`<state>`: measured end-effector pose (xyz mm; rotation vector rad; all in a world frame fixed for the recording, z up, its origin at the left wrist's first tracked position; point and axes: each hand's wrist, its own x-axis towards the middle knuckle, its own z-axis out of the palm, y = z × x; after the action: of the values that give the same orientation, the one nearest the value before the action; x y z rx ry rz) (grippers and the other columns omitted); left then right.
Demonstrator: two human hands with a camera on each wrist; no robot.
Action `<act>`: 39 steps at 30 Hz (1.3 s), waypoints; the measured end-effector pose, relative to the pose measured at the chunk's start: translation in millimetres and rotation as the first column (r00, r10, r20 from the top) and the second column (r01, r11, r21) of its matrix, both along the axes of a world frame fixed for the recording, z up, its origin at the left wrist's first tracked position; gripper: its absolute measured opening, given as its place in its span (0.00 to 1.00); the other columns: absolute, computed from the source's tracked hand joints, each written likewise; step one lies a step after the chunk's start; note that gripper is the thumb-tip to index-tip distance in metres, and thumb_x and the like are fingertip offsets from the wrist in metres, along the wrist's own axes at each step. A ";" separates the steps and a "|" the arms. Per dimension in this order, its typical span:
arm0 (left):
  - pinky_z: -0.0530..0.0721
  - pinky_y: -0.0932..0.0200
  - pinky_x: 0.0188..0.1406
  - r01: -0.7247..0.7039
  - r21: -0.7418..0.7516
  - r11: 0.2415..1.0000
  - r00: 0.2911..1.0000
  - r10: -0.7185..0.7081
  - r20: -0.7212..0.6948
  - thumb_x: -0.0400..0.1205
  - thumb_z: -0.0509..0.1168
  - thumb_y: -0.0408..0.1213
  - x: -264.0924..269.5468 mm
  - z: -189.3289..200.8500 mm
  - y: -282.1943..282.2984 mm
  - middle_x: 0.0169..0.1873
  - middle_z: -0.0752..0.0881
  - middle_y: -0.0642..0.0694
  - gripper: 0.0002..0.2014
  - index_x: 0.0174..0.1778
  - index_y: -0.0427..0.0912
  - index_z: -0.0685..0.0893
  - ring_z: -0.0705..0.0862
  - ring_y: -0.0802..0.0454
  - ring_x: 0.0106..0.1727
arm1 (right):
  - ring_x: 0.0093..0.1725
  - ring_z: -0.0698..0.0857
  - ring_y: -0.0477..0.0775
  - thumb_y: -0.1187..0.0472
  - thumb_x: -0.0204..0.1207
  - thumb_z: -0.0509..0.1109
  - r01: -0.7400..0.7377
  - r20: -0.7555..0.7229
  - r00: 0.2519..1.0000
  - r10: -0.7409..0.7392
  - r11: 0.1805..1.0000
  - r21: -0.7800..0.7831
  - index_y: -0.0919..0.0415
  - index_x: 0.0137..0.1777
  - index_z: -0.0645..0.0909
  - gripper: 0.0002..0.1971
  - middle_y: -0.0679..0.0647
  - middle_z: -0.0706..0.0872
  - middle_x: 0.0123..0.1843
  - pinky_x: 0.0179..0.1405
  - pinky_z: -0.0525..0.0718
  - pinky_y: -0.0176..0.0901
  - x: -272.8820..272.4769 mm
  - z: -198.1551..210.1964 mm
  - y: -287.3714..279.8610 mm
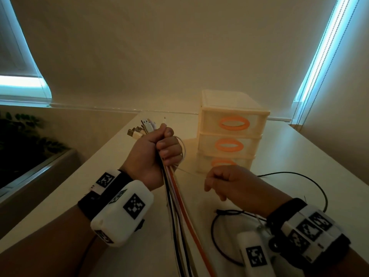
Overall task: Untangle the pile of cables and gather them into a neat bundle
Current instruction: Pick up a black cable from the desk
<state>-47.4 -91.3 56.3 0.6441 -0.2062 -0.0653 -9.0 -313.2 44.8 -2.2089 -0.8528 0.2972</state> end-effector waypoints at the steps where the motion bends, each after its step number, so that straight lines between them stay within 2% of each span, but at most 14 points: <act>1: 0.66 0.65 0.19 0.000 0.005 1.000 1.000 0.000 0.000 0.91 0.52 0.44 0.0 -0.5 -0.3 0.21 0.68 0.55 0.17 0.38 0.44 0.73 0.67 0.59 0.20 | 0.28 0.79 0.40 0.56 0.84 0.66 0.054 0.005 0.999 -0.054 0.999 0.000 0.50 0.41 0.87 0.12 0.46 0.84 0.32 0.31 0.77 0.34 2.6 0.0 -1.3; 5: 0.65 0.66 0.19 0.013 0.017 1.000 1.000 -0.013 0.009 0.92 0.52 0.45 -0.7 0.7 0.7 0.22 0.67 0.55 0.17 0.38 0.44 0.73 0.67 0.59 0.21 | 0.28 0.80 0.44 0.63 0.84 0.64 0.159 0.040 0.986 -0.164 0.982 0.106 0.55 0.41 0.86 0.12 0.48 0.87 0.31 0.27 0.76 0.30 5.8 0.4 -0.8; 10: 0.63 0.66 0.20 0.126 0.043 0.991 0.991 -0.128 0.048 0.93 0.50 0.45 -2.4 5.2 8.2 0.22 0.70 0.55 0.17 0.40 0.44 0.72 0.68 0.60 0.21 | 0.21 0.71 0.44 0.60 0.86 0.64 0.048 -0.296 0.952 -0.080 0.992 -0.116 0.61 0.43 0.85 0.13 0.53 0.82 0.30 0.24 0.70 0.36 10.2 4.9 -14.9; 12: 0.62 0.65 0.20 0.203 0.139 0.969 0.977 -0.210 0.035 0.93 0.50 0.45 -5.6 7.5 5.8 0.22 0.72 0.53 0.16 0.41 0.44 0.71 0.70 0.59 0.21 | 0.25 0.76 0.43 0.55 0.87 0.64 0.193 -0.114 0.970 -0.217 0.963 -0.189 0.59 0.42 0.83 0.14 0.50 0.82 0.32 0.28 0.73 0.35 15.4 5.4 -17.4; 15: 0.70 0.65 0.22 0.276 0.413 0.868 0.959 -0.279 -0.053 0.88 0.58 0.45 -15.2 4.9 -10.0 0.27 0.83 0.45 0.14 0.38 0.43 0.72 0.81 0.52 0.24 | 0.32 0.79 0.44 0.50 0.86 0.65 0.410 0.199 0.890 -0.409 0.911 0.042 0.56 0.40 0.81 0.15 0.45 0.81 0.33 0.31 0.72 0.38 14.6 7.7 -12.5; 17: 0.89 0.56 0.42 0.353 0.498 0.793 0.932 -0.346 -0.110 0.88 0.58 0.44 -20.9 1.5 -23.7 0.44 0.90 0.31 0.15 0.37 0.41 0.72 0.91 0.36 0.45 | 0.31 0.81 0.40 0.52 0.85 0.67 0.378 0.206 0.867 -0.453 0.869 0.318 0.56 0.42 0.83 0.12 0.45 0.83 0.31 0.31 0.74 0.33 5.7 10.8 -3.7; 20: 0.81 0.42 0.72 0.282 0.427 0.859 0.958 -0.272 -0.085 0.89 0.57 0.43 -19.4 -1.8 -33.0 0.52 0.88 0.30 0.16 0.36 0.39 0.73 0.85 0.33 0.60 | 0.32 0.84 0.41 0.59 0.84 0.70 0.201 0.155 0.926 -0.343 0.799 0.566 0.57 0.45 0.87 0.07 0.48 0.87 0.35 0.33 0.81 0.29 -14.7 14.3 7.6; 22: 0.83 0.42 0.69 0.114 0.316 0.942 0.993 -0.104 -0.048 0.90 0.56 0.45 -16.1 0.5 -32.8 0.49 0.88 0.33 0.18 0.37 0.40 0.73 0.87 0.39 0.52 | 0.34 0.85 0.40 0.60 0.83 0.70 0.022 0.247 0.956 -0.159 0.878 0.478 0.54 0.50 0.90 0.07 0.44 0.87 0.34 0.36 0.81 0.28 -25.4 11.2 11.3; 25: 0.88 0.50 0.61 -0.045 0.094 0.995 0.998 0.050 -0.043 0.91 0.53 0.47 -11.4 5.5 -25.7 0.57 0.89 0.33 0.20 0.36 0.41 0.73 0.90 0.39 0.58 | 0.33 0.86 0.39 0.54 0.85 0.68 -0.143 0.191 0.976 0.107 0.973 0.183 0.47 0.62 0.88 0.11 0.47 0.87 0.31 0.40 0.84 0.32 -25.5 1.2 13.4; 28: 0.84 0.62 0.32 -0.113 0.012 0.993 0.990 0.114 -0.086 0.91 0.54 0.46 -6.0 3.4 -19.3 0.31 0.80 0.48 0.19 0.35 0.43 0.74 0.84 0.51 0.33 | 0.27 0.80 0.40 0.50 0.85 0.66 -0.029 0.113 0.993 0.016 0.992 0.120 0.47 0.47 0.88 0.10 0.52 0.85 0.30 0.34 0.83 0.41 -11.5 -4.2 10.2; 30: 0.72 0.64 0.23 -0.109 0.015 0.994 0.989 0.110 -0.098 0.90 0.54 0.45 -3.6 0.6 -18.3 0.25 0.71 0.52 0.18 0.35 0.44 0.73 0.73 0.55 0.25 | 0.24 0.75 0.41 0.48 0.84 0.66 0.128 0.197 0.967 -0.164 0.974 0.185 0.49 0.40 0.85 0.13 0.47 0.80 0.26 0.27 0.75 0.36 -4.6 -7.3 8.7; 32: 0.67 0.65 0.21 -0.082 0.021 0.996 0.994 0.084 -0.074 0.90 0.54 0.45 -2.7 -1.1 -15.7 0.24 0.68 0.53 0.17 0.35 0.44 0.73 0.69 0.57 0.22 | 0.25 0.75 0.41 0.49 0.84 0.67 0.122 0.243 0.952 -0.184 0.961 0.249 0.48 0.41 0.85 0.11 0.46 0.79 0.26 0.26 0.73 0.31 -5.3 -8.2 10.3; 36: 0.64 0.66 0.21 -0.022 0.009 1.000 1.000 0.023 -0.009 0.90 0.53 0.44 -1.1 -1.6 -5.1 0.23 0.68 0.55 0.16 0.36 0.45 0.73 0.67 0.59 0.22 | 0.32 0.81 0.39 0.55 0.87 0.65 -0.188 0.011 0.982 0.188 0.978 0.086 0.47 0.52 0.89 0.10 0.48 0.85 0.35 0.36 0.80 0.31 -14.0 -3.4 6.9; 39: 0.64 0.66 0.22 0.021 0.004 1.000 1.000 -0.021 0.015 0.91 0.53 0.44 0.7 -2.1 -0.2 0.23 0.68 0.55 0.16 0.37 0.45 0.73 0.68 0.60 0.22 | 0.28 0.79 0.38 0.54 0.87 0.64 -0.112 -0.073 0.991 0.110 0.993 -0.021 0.50 0.49 0.89 0.11 0.42 0.83 0.29 0.33 0.79 0.35 -5.3 -3.7 0.5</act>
<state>-46.8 -91.5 54.3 0.6467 -0.2277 -0.0808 -14.3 -312.6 41.1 -2.1640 -0.9393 0.4404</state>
